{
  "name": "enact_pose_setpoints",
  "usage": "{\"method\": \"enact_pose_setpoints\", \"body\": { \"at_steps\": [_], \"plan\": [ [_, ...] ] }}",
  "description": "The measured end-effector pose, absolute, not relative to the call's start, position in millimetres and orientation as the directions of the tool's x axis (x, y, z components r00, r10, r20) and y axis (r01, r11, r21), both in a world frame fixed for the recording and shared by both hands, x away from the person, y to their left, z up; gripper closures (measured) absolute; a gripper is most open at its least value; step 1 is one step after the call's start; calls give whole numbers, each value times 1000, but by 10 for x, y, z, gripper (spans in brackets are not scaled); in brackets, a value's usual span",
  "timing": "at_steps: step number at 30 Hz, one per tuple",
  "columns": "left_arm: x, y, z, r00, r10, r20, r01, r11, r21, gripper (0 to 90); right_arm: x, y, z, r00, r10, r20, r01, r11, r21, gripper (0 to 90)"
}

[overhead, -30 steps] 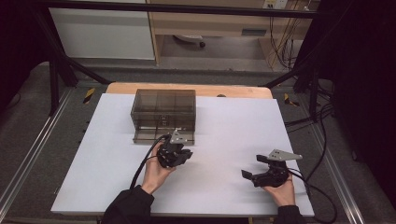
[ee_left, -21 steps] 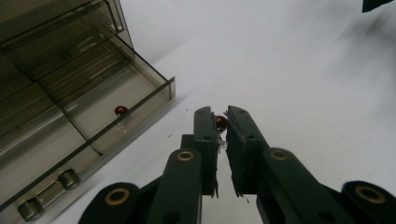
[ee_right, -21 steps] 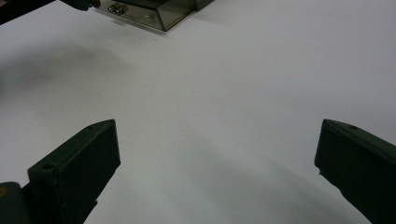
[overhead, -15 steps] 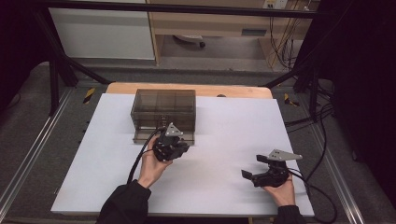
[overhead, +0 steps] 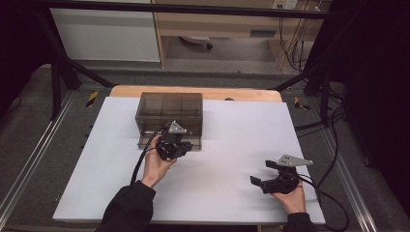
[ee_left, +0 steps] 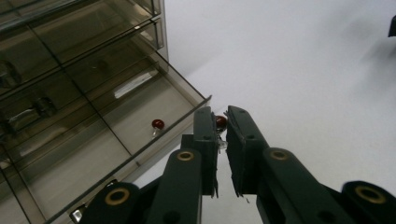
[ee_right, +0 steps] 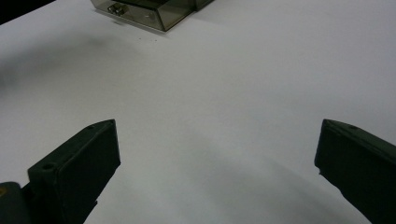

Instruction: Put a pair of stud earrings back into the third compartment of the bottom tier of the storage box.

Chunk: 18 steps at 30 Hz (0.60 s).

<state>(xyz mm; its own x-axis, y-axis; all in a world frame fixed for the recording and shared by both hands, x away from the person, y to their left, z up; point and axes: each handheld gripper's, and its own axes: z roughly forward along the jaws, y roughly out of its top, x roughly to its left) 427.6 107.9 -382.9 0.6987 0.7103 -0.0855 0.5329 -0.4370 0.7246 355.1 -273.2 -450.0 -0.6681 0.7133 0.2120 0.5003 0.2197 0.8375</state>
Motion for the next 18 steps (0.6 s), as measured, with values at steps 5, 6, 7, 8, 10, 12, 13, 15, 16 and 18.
{"method": "enact_pose_setpoints", "body": {
  "at_steps": [5,6,7,8,10,12,13,15,16,18],
  "plan": [
    [4344,1102,-3824,686,723,-80,542,-434,720,822,3553,-2733,-4500,-669,713,211,500,221,837,7],
    [4360,1108,-3823,682,727,-79,544,-432,719,822,3554,-2734,-4501,-670,713,209,498,222,838,7],
    [4375,1110,-3824,680,729,-74,544,-434,718,822,3553,-2734,-4500,-669,713,210,499,221,838,7],
    [4394,1112,-3824,679,731,-68,544,-438,715,822,3553,-2734,-4500,-669,713,211,500,220,838,7],
    [4421,1116,-3824,674,736,-66,546,-435,716,822,3552,-2733,-4500,-668,713,212,500,220,838,7],
    [4454,1117,-3824,669,740,-64,547,-433,716,822,3552,-2733,-4500,-668,713,212,500,220,838,7],
    [4470,1116,-3825,667,742,-70,552,-429,715,822,3553,-2733,-4501,-669,713,211,500,221,838,7],
    [4503,1115,-3826,662,747,-69,554,-425,715,822,3555,-2732,-4504,-670,712,210,500,223,837,7],
    [4518,1113,-3828,659,749,-68,556,-423,716,822,3555,-2731,-4504,-670,712,210,500,224,837,7],
    [4553,1109,-3838,655,753,-66,560,-424,712,822,3555,-2732,-4503,-670,712,210,499,222,837,7]
  ]
}}
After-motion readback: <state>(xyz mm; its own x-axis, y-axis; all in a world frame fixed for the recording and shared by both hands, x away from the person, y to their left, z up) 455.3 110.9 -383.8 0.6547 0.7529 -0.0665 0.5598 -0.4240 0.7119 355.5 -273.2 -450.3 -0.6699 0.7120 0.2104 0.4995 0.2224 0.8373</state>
